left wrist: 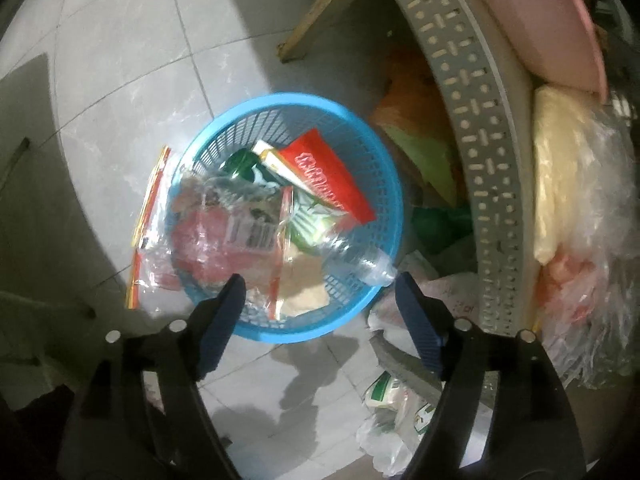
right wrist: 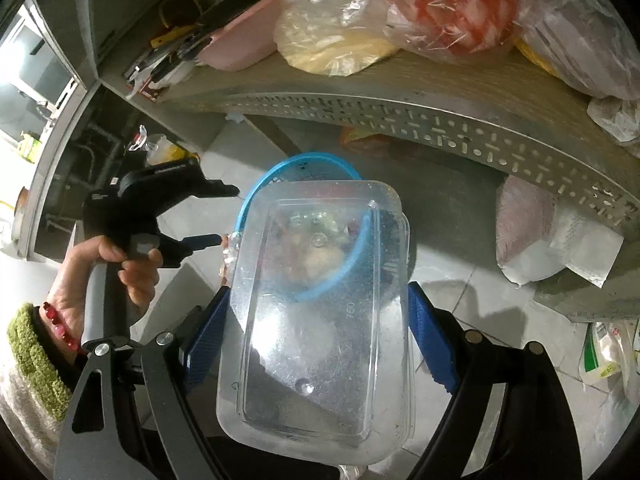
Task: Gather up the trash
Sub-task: 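Carry the snack bag and plastic box over the blue wastebasket, then open the left tool over the wastebasket while the right lowers the box in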
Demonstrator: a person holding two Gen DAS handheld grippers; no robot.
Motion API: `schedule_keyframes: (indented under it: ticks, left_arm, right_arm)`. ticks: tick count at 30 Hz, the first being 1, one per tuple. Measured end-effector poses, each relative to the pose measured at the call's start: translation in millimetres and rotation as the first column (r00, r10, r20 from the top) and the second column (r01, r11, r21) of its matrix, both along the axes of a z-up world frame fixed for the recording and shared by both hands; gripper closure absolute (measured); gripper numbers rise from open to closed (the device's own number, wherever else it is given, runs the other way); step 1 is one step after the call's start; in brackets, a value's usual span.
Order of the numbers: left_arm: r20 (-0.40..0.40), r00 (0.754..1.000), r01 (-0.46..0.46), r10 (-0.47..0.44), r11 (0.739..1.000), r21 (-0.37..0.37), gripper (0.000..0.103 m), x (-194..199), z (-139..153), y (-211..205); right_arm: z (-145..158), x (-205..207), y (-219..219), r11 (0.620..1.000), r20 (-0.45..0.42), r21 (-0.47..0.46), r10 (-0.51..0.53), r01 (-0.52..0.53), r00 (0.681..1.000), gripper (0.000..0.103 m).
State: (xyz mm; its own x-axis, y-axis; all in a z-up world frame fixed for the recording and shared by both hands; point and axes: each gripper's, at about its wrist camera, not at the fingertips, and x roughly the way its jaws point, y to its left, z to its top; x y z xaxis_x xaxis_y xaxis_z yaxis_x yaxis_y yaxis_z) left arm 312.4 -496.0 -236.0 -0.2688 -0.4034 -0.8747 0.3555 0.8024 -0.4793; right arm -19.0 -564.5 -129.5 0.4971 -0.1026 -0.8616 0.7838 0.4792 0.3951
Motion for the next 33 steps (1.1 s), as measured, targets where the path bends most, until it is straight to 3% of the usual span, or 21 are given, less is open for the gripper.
schedule_keyframes:
  ticks: [5,8,15,19,23,30,33]
  left_arm:
    - [-0.005,1.0,-0.013,0.013,0.997,-0.082,0.028,9.7,27.2,5.9]
    - [0.035,0.999,0.021,-0.016,0.988,-0.151,0.025,14.5,69.9,25.4]
    - [0.225,0.974,0.096,-0.042,0.967,-0.237,0.02,15.9,179.3,116.0]
    - [0.364,0.929,0.161,-0.068,0.96,-0.231,0.019,-2.0,233.5,183.5]
    - [0.431,0.899,0.188,-0.078,0.957,-0.219,0.019,-23.4,256.4,237.3]
    - [0.524,0.851,0.171,-0.027,0.958,-0.229,0.018,-57.1,274.5,316.6]
    - [0.535,0.845,0.157,0.002,0.955,-0.251,0.018,-67.9,277.3,336.2]
  right_arm:
    - [3.1,17.7,7.8,0.999,-0.007,-0.025,0.048,-0.048,0.999,0.021]
    - [0.2,47.6,13.1,0.99,-0.026,-0.056,0.131,-0.133,0.991,0.021]
    - [-33.2,163.8,13.7,0.928,-0.188,-0.168,0.303,-0.334,0.934,0.019]
    - [-64.4,221.9,0.4,0.901,-0.308,-0.209,0.309,-0.381,0.9,0.017]
    - [-99.8,253.2,-15.7,0.898,-0.435,-0.168,0.304,-0.407,0.848,0.017]
    - [-76.8,251.1,-14.8,0.883,-0.417,-0.232,0.288,-0.408,0.862,0.016]
    - [-73.4,255.6,-11.9,0.874,-0.413,-0.233,0.308,-0.426,0.857,0.016]
